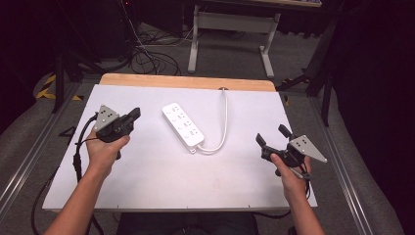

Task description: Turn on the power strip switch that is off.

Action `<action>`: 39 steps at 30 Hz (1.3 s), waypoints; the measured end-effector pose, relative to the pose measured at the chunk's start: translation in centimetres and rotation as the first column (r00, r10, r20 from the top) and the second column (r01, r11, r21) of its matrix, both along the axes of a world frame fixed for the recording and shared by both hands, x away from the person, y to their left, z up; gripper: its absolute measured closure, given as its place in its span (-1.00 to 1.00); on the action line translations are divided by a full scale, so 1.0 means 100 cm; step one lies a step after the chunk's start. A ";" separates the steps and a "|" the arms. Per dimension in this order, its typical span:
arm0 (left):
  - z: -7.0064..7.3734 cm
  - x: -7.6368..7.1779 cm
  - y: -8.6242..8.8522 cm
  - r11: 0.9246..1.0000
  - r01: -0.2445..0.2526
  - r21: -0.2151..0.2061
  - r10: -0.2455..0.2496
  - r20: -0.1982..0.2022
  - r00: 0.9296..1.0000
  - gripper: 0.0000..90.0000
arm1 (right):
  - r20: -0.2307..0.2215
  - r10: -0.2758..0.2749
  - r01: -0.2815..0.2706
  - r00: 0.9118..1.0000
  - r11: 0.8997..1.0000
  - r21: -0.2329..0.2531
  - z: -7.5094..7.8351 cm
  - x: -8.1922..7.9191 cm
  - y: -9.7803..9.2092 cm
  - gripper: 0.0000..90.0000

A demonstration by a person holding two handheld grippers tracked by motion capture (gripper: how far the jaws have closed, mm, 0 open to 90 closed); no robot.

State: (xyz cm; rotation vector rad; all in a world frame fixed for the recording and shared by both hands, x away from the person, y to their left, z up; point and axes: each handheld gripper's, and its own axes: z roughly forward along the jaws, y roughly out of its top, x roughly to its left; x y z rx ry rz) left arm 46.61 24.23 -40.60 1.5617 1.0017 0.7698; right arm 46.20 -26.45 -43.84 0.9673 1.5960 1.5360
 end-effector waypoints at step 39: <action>0.002 -0.038 0.021 0.990 -0.130 -0.056 0.134 0.072 0.988 0.59 | 0.005 0.010 -0.010 1.000 1.000 0.004 0.001 0.000 0.001 -0.81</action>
